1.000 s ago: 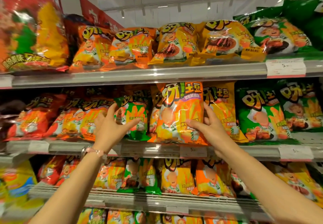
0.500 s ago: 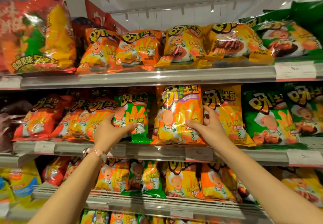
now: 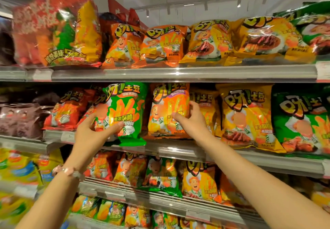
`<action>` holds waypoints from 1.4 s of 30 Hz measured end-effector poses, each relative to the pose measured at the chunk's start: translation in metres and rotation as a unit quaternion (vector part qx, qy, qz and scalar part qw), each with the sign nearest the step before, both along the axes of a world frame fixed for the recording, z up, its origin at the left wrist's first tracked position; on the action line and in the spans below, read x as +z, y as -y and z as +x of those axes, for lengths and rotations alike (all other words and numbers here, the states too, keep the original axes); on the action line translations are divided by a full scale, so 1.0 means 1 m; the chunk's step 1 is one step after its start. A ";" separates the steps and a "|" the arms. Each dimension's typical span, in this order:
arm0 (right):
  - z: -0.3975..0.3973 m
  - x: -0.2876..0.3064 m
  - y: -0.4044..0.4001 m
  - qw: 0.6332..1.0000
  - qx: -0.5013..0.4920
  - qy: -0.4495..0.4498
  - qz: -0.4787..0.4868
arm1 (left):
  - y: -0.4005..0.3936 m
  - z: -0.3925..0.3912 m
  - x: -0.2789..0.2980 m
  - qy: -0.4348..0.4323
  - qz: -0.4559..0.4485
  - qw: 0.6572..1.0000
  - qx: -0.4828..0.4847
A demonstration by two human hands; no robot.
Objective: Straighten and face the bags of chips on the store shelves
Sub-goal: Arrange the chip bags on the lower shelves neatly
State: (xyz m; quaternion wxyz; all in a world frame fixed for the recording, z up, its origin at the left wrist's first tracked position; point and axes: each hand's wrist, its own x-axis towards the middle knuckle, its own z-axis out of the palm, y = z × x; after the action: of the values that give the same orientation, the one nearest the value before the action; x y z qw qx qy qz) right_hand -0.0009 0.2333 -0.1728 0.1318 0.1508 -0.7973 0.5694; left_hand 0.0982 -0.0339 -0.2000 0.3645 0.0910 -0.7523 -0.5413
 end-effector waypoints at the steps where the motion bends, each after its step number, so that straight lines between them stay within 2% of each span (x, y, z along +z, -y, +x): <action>1: -0.003 -0.002 0.013 1.000 -0.009 -0.004 0.008 | 0.002 0.003 -0.001 -0.003 0.006 1.000 0.002; 7: -0.019 -0.011 0.067 0.999 -0.043 -0.012 0.013 | 0.005 0.013 -0.007 -0.012 -0.004 1.000 0.013; 11: -0.028 -0.021 0.082 0.996 -0.050 0.026 0.067 | 0.000 0.018 -0.010 -0.020 -0.012 1.000 0.019; 17: -0.031 -0.023 0.081 0.994 -0.010 0.052 0.093 | -0.026 0.021 -0.008 -0.033 -0.032 0.999 0.016; 20: -0.026 -0.014 0.074 0.997 0.030 0.064 0.042 | -0.043 0.019 -0.007 -0.051 -0.032 0.998 0.004; 25: 0.014 -0.002 0.037 0.979 0.137 0.072 -0.130 | -0.069 0.011 -0.017 -0.058 -0.039 0.997 -0.020; 28: 0.037 -0.003 0.010 0.973 0.170 0.092 -0.126 | -0.097 0.004 -0.018 -0.067 -0.040 0.996 -0.051; 35: 0.044 -0.005 -0.044 0.983 0.104 0.062 -0.140 | -0.169 -0.010 -0.012 -0.085 -0.065 0.985 -0.136; 42: 0.052 -0.016 -0.117 0.988 -0.027 0.037 -0.150 | -0.236 -0.022 -0.022 -0.081 -0.162 0.966 -0.185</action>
State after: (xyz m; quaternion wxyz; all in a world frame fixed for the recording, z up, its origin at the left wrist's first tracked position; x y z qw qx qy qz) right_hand 0.0516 0.3501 -0.1891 0.1389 0.0869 -0.7109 0.6839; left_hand 0.0761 0.2023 -0.2216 0.3279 -0.1540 -0.8014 -0.4758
